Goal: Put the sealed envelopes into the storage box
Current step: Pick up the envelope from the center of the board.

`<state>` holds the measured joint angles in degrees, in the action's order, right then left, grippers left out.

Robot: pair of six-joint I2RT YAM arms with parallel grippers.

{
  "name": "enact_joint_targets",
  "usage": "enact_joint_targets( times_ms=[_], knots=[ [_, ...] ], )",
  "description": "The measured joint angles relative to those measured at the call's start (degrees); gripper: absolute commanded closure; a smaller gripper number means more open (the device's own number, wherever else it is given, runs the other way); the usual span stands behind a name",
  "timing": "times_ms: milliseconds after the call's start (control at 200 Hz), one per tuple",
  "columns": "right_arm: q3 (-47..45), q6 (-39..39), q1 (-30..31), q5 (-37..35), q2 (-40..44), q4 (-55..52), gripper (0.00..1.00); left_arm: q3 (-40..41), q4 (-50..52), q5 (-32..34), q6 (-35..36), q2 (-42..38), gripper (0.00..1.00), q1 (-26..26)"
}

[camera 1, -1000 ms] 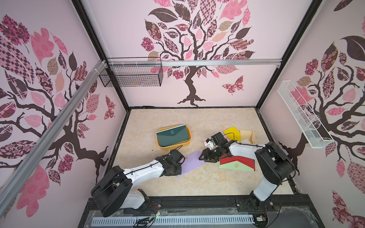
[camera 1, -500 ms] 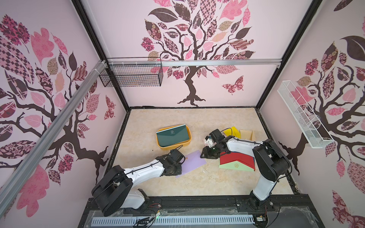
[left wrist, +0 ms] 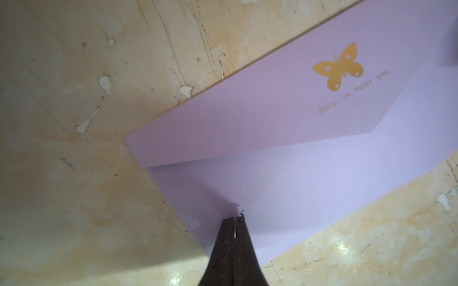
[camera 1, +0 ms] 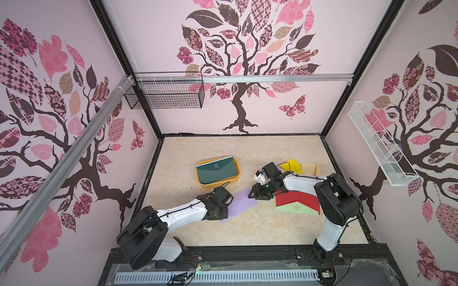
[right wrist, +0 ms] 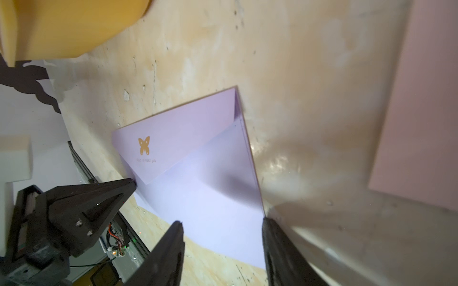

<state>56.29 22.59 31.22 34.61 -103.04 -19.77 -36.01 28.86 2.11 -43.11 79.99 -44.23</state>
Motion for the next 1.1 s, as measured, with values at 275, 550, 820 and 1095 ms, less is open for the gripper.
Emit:
enact_joint_targets(
  times_ms=[275, 550, 820, 1095],
  knots=[
    [-2.4, 3.1, 0.8, 5.2, 0.0, 3.6, 0.45, 0.0, 0.0, 0.0, 0.0, 0.0, 1.0, 0.0],
    [-6.4, 8.8, -0.6, 10.4, 0.1, 12.4, 0.39, 0.0, 0.0, 0.0, 0.0, 0.0, 1.0, 0.0],
    [-9.1, 19.6, -1.8, 16.8, 0.1, 28.1, 0.35, 0.1, -0.4, 0.2, 0.0, 0.0, 1.0, 0.0],
    [-8.0, 17.7, -1.9, 15.6, 0.4, 26.1, 0.36, 0.1, -0.5, 0.2, 0.2, 0.0, 1.0, 0.0]
  ],
)
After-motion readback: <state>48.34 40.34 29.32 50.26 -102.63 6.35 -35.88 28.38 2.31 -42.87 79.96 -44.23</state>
